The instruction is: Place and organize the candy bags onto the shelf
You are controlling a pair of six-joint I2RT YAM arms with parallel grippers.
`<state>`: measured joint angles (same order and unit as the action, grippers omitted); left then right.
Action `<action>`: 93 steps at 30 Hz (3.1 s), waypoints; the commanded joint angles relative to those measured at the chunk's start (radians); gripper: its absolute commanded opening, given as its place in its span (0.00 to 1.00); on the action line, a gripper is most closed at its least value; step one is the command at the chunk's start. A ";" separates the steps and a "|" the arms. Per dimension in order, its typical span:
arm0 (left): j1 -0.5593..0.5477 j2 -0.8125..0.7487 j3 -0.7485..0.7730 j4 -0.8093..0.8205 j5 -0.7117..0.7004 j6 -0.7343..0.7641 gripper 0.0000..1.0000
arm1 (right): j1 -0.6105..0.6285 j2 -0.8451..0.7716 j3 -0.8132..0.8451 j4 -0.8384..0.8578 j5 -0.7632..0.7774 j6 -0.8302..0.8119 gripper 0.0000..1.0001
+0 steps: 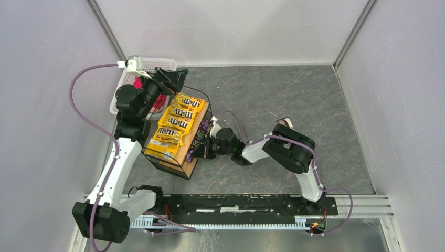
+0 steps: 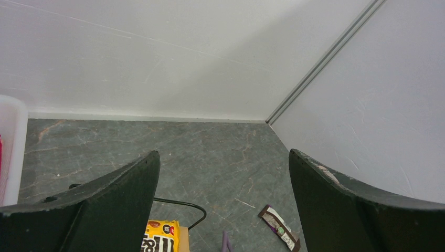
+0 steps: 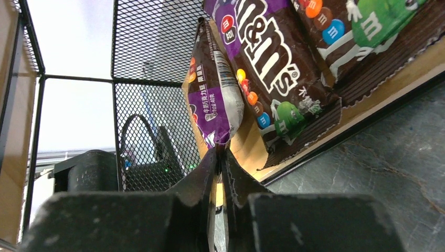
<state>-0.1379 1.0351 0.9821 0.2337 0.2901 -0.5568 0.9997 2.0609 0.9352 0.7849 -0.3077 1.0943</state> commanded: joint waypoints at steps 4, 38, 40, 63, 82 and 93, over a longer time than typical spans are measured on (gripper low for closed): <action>-0.003 0.002 0.017 0.024 0.009 -0.011 0.98 | 0.001 -0.008 0.041 -0.042 0.050 -0.059 0.16; -0.005 -0.003 0.014 0.026 0.008 -0.011 0.98 | -0.116 -0.805 -0.389 -0.765 0.468 -0.756 0.62; -0.005 -0.003 0.013 0.027 0.008 -0.011 0.98 | -0.203 -0.910 -0.450 -0.819 0.503 -0.764 0.66; -0.046 0.007 0.026 0.006 0.004 0.005 0.98 | -1.112 -0.951 -0.626 -0.606 -0.003 -0.593 0.72; -0.046 0.000 0.021 0.018 0.013 -0.019 0.98 | -0.892 -0.864 -0.371 -0.860 0.437 -0.934 0.76; -0.046 -0.004 0.023 0.015 0.009 -0.013 0.98 | -0.779 -0.544 -0.136 -0.938 0.632 -1.072 0.72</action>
<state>-0.1810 1.0508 0.9821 0.2184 0.2913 -0.5568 0.2047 1.4849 0.7521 -0.1299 0.2176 0.0902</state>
